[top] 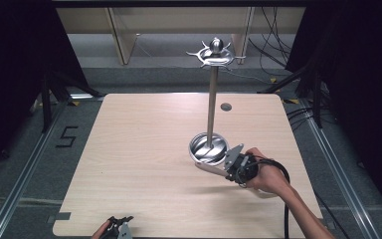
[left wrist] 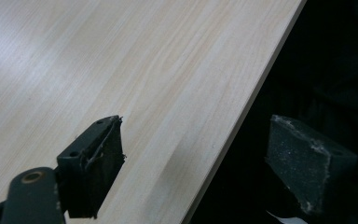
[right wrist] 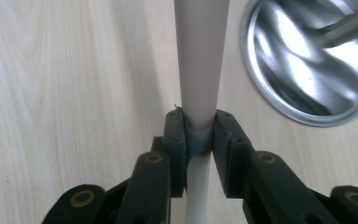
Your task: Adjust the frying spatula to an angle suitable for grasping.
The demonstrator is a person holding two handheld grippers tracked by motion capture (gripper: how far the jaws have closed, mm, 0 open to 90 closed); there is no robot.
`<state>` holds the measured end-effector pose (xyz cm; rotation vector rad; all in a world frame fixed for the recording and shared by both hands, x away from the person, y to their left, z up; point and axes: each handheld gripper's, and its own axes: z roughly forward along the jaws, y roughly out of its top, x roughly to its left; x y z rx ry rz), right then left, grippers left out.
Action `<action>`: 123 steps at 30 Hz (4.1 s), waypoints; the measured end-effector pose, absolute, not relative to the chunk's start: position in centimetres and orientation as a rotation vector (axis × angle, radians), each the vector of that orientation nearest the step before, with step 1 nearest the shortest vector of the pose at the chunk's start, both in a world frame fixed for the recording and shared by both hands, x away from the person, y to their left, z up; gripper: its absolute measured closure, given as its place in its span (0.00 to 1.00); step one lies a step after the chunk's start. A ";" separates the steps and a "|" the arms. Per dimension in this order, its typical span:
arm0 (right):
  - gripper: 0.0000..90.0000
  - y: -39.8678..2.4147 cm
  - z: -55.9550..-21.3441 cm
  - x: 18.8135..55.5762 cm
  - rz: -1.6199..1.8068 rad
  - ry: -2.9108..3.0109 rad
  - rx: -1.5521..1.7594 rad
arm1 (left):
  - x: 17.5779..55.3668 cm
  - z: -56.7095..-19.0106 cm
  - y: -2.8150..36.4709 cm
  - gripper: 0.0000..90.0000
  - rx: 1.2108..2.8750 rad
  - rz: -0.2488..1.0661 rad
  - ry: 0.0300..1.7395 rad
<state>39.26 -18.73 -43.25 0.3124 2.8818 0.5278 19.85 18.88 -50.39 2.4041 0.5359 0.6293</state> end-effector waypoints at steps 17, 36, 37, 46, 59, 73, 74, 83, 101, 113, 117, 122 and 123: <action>0.85 -25.1 -39.0 38.1 0.970 2.559 0.592 | 19.8 -50.4 18.8 0.20 2.405 0.624 0.539; 0.85 -26.4 -36.6 36.9 1.387 2.324 0.670 | 19.8 -50.5 18.8 0.20 2.407 0.629 0.537; 0.85 -26.3 -36.5 37.0 1.405 2.291 0.664 | 19.8 -50.5 18.8 0.20 2.408 0.630 0.537; 0.85 -25.4 -34.8 37.5 1.440 2.208 0.722 | 19.8 -50.5 18.7 0.20 2.406 0.629 0.538; 0.85 -24.5 -30.7 40.6 1.431 2.127 0.744 | 19.8 -50.4 18.8 0.20 2.397 0.621 0.537; 0.85 -25.2 -29.2 44.1 1.409 2.101 0.792 | 19.8 -50.4 18.8 0.20 2.406 0.619 0.531; 0.85 -25.2 -29.2 44.2 1.402 2.131 0.804 | 19.8 -50.4 18.8 0.20 2.406 0.619 0.532; 0.85 -24.8 -28.5 45.6 1.401 2.122 0.779 | 19.8 -50.5 18.8 0.20 2.403 0.621 0.534; 0.85 -24.5 -28.1 46.8 1.378 2.210 0.788 | 19.8 -50.4 18.8 0.20 2.408 0.625 0.528; 0.85 -23.5 -28.3 47.4 1.374 2.277 0.725 | 19.8 -50.4 18.8 0.20 2.407 0.618 0.528; 0.85 -23.4 -28.4 47.5 1.392 2.277 0.720 | 19.8 -50.4 18.8 0.20 2.407 0.625 0.527; 0.85 -23.4 -28.6 47.4 1.407 2.267 0.732 | 19.8 -50.4 18.8 0.20 2.409 0.615 0.526; 0.85 -23.4 -28.7 47.3 1.413 2.258 0.732 | 19.8 -50.4 18.7 0.20 2.409 0.619 0.529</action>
